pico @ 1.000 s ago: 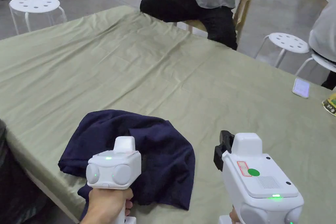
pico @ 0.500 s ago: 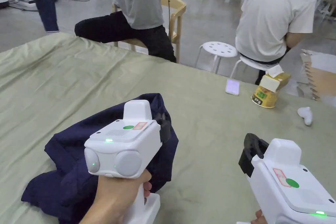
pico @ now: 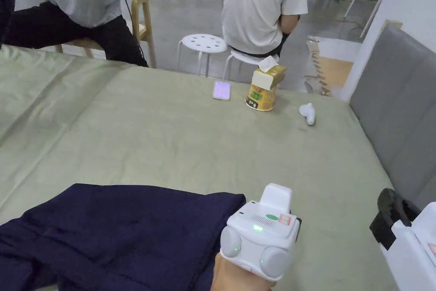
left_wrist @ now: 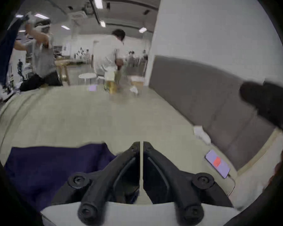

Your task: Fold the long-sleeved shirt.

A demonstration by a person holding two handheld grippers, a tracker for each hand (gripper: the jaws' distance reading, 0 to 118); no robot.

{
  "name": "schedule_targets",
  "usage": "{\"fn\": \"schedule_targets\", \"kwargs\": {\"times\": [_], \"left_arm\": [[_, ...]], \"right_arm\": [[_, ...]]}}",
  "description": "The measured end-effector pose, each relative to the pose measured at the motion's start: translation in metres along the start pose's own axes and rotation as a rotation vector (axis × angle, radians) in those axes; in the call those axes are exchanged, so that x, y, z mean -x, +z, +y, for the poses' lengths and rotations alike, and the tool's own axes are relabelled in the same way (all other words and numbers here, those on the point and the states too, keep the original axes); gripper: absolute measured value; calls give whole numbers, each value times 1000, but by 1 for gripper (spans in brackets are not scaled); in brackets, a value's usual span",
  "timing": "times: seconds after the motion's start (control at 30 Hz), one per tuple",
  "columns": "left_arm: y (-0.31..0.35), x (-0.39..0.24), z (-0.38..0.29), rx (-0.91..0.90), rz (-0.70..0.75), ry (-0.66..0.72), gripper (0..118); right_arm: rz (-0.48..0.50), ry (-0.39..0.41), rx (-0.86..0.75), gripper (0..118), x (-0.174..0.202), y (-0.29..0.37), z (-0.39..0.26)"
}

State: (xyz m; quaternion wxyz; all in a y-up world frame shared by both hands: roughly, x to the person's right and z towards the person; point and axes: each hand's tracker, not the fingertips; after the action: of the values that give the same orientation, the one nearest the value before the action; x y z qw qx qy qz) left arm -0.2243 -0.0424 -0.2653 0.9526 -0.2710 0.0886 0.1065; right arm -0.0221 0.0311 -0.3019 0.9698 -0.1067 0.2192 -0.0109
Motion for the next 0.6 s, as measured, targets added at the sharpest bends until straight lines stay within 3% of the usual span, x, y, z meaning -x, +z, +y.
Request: {"fn": "schedule_targets", "kwargs": {"times": [0.23,0.3,0.33,0.37,0.4,0.43,0.47,0.53,0.57,0.6], "left_arm": [[10,9,-18,19,45,-4,10],[17,26,-7,-22,77,5,28],[26,37,-1,-27,77,6,45],[36,50,5,-62,89,29,72],[42,63,11,-79,118,55,88],[51,77,16,-83,159,55,103],[57,90,18,-93,190,49,110],[75,120,20,-141,234,30,111],[82,136,20,-134,264,31,111],[87,150,17,-126,277,28,111]], "right_arm": [[-10,4,73,0,-13,-4,-32],[15,-5,80,0,-6,-8,-36],[33,-7,83,0,0,-11,-36],[60,-6,86,0,6,-14,-36],[79,-7,84,2,11,-16,-36],[97,-9,82,16,18,-20,-36],[108,-5,91,54,24,-22,-35],[133,-14,122,108,37,-33,-37],[142,-18,144,118,43,-38,-40],[147,-20,147,118,46,-41,-44]]}}
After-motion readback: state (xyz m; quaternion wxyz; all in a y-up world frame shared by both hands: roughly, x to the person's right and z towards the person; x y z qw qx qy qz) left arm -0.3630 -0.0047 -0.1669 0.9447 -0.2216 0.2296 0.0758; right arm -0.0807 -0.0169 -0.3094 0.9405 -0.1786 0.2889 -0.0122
